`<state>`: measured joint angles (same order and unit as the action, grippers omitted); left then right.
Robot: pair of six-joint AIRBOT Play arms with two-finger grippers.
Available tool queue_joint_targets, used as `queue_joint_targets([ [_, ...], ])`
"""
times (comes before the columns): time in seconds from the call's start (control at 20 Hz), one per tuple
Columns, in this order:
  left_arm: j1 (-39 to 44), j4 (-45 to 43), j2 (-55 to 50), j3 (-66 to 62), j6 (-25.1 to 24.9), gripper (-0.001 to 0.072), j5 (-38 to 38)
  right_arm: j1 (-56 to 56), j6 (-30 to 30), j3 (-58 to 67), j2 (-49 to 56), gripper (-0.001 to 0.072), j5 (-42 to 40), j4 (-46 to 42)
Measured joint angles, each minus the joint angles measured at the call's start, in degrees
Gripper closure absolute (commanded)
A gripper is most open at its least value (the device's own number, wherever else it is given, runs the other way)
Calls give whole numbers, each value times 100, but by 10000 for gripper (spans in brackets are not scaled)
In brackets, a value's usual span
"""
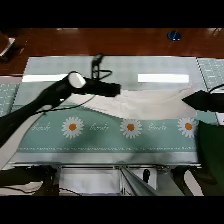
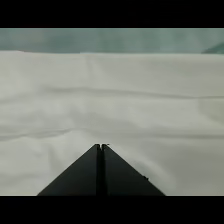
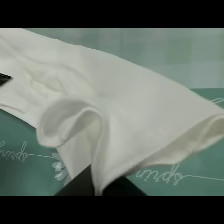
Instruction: Fold the shirts.
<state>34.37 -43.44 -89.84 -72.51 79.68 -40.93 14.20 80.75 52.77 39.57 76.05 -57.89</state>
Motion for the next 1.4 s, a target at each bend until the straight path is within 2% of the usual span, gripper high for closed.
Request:
queue_joint_targets([
  [0.25, 876, 170, -1169, -1021, 446, 685, -455, 0, 96, -37, -385, 689, 94, 514],
  [0.4, 1180, 483, -1589, -1440, 544, 685, -673, 0, 101, -42, -444, 688, 90, 686],
  [0.6, 1021, 603, -1727, -1832, 459, 686, -1257, 0, 114, -42, -470, 689, 74, 774],
  [0.7, 658, 286, -1541, -1891, 597, 685, -1515, -7, 116, -44, -470, 689, 39, 807],
  [0.85, -138, -590, -793, -1652, 898, 685, -1812, -284, 140, -44, -348, 689, -136, 898],
  [1.0, -1029, -1515, 592, -811, 1123, 686, -1781, -1137, 166, 48, 179, 689, -697, 1027],
  [1.2, -1965, -2634, 2999, 911, 1694, 685, -1316, -2549, 181, 883, 1676, 689, -1788, 1145],
  [1.4, -2409, -3053, 5088, 2527, 2192, 685, -1036, -3593, 216, 2326, 3698, 689, -2288, 1187],
])
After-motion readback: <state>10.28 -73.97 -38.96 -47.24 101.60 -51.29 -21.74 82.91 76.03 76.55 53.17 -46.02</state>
